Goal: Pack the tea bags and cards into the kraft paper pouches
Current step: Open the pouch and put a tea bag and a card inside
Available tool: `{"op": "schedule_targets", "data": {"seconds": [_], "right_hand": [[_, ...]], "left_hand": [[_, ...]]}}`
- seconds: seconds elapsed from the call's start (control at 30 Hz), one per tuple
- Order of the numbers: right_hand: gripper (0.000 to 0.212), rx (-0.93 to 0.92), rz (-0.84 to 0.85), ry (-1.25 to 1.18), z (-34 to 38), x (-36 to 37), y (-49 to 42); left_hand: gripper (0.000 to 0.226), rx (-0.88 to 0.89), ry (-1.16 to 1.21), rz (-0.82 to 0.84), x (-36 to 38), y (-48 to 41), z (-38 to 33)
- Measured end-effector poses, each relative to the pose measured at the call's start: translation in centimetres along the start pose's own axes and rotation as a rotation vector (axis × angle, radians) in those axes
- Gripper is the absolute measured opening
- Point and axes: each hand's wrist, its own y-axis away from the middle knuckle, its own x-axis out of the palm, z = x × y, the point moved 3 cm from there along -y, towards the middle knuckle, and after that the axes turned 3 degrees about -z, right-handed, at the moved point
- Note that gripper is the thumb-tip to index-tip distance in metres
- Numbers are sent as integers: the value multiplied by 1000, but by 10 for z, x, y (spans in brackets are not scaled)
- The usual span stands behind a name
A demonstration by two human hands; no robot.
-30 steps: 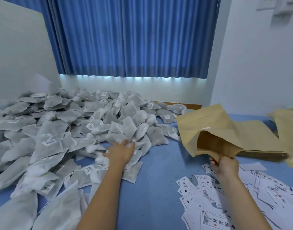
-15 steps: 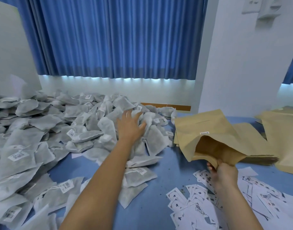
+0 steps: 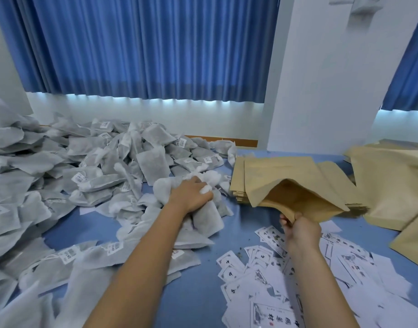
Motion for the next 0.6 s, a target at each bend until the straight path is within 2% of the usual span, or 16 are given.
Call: {"op": "schedule_targets", "data": {"seconds": [0.13, 0.23, 0.33, 0.47, 0.53, 0.6], "right_hand": [[30, -30, 38, 44, 7, -3, 13], [30, -74, 99, 128, 21, -4, 15], [34, -137, 146, 290, 23, -10, 18], [26, -113, 161, 270, 12, -21, 16], [25, -80, 132, 207, 11, -24, 13], [27, -62, 106, 183, 11, -25, 10]], "left_hand": [[50, -46, -230, -70, 2, 44, -11], [66, -92, -314, -175, 12, 72, -32], [79, -136, -324, -87, 33, 83, -51], [57, -240, -343, -153, 42, 80, -62], [47, -261, -223, -199, 44, 80, -62], [38, -214, -68, -372, 38, 81, -60]]}}
